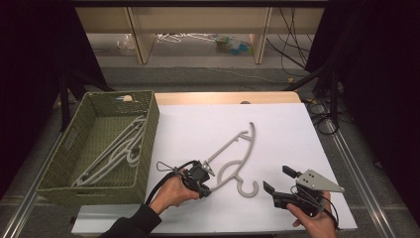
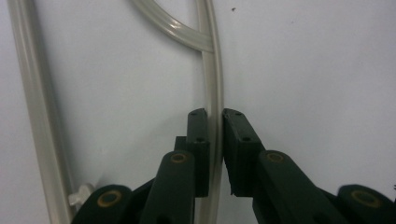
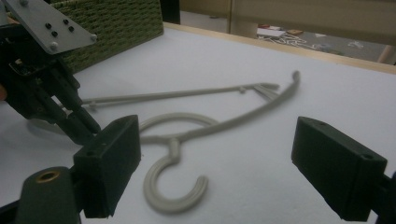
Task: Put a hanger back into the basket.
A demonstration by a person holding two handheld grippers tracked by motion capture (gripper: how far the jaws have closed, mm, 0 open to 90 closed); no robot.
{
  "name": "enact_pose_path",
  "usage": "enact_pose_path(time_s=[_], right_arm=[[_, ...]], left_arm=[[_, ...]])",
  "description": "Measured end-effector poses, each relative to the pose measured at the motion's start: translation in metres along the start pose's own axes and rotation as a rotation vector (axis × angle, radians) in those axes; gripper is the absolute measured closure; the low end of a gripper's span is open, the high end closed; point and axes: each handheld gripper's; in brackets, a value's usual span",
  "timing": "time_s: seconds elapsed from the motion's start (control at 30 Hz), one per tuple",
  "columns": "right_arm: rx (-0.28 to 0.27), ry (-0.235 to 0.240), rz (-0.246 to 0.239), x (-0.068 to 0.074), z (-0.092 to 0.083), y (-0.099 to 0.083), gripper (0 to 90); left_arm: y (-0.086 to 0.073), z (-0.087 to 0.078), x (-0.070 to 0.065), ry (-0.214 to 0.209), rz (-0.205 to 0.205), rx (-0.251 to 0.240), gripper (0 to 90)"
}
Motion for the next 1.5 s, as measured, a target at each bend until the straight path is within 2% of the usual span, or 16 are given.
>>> enact_pose_path(time_s=[0.07, 0.23, 0.27, 0.3, 0.37, 0.63, 0.67, 0.73, 0.97, 1.13, 1.17, 1.2, 1.37, 1.4, 1.47, 1.5], right_arm=[[0.014, -0.006, -0.011, 0.0, -0.001, 0.0, 16.7], [-0.01, 0.004, -0.005, 0.0, 0.002, 0.0, 16.8], [-0.002, -0.003, -0.013, 0.0, 0.001, 0.0, 16.7], [-0.002, -0.003, -0.013, 0.0, 0.001, 0.0, 16.7], [-0.013, 0.008, -0.006, 0.0, 0.002, 0.0, 16.7], [-0.002, -0.002, -0.008, 0.001, 0.001, 0.0, 16.8], [0.004, 0.0, -0.01, 0.001, 0.001, 0.0, 16.8], [0.003, -0.003, -0.01, 0.001, 0.001, 0.0, 16.8], [0.001, 0.003, 0.002, 0.0, 0.001, 0.0, 16.8], [-0.011, 0.008, -0.003, -0.001, 0.0, 0.0, 16.8], [-0.011, 0.008, -0.003, -0.001, 0.0, 0.0, 16.8], [-0.009, 0.009, -0.001, -0.001, 0.0, 0.0, 16.8], [-0.01, 0.008, 0.0, 0.0, 0.001, 0.0, 16.8], [-0.007, 0.005, 0.0, 0.0, 0.001, 0.0, 16.8], [-0.005, -0.001, -0.004, -0.001, 0.001, 0.0, 16.8], [-0.004, -0.006, -0.004, -0.001, 0.0, 0.0, 16.8]], left_arm=[[0.001, 0.002, -0.002, 0.001, -0.048, -0.012, 78.7], [0.007, 0.002, -0.005, -0.002, -0.035, 0.022, 69.2], [0.012, 0.002, -0.007, 0.015, 0.007, 0.049, 69.2], [0.012, 0.002, -0.007, 0.015, 0.007, 0.049, 69.0], [0.017, 0.005, -0.009, 0.035, 0.0, 0.046, 70.9], [0.022, 0.006, -0.004, 0.027, -0.008, 0.071, 78.0], [0.022, 0.007, -0.003, 0.018, -0.021, 0.061, 78.0], [0.023, 0.006, 0.002, 0.0, 0.014, 0.079, 81.0], [0.023, 0.004, 0.009, -0.039, -0.003, 0.032, 81.9], [0.022, -0.009, 0.019, -0.098, -0.097, -0.074, 81.9], [0.022, -0.009, 0.019, -0.098, -0.097, -0.074, 81.8], [0.02, -0.015, 0.021, -0.112, -0.177, -0.152, 81.7], [0.013, -0.03, 0.035, -0.143, -0.244, -0.234, 81.7], [0.009, -0.037, 0.042, -0.155, -0.284, -0.274, 81.8], [0.007, -0.04, 0.046, -0.159, -0.297, -0.291, 81.7], [0.003, -0.045, 0.052, -0.171, -0.342, -0.337, 81.8]])
Point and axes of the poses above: each handheld gripper's, and its own axes: z roughly forward along the jaws, y roughly out of its top, x roughly to its left, and after that the axes turned 5 degrees about y, right-handed
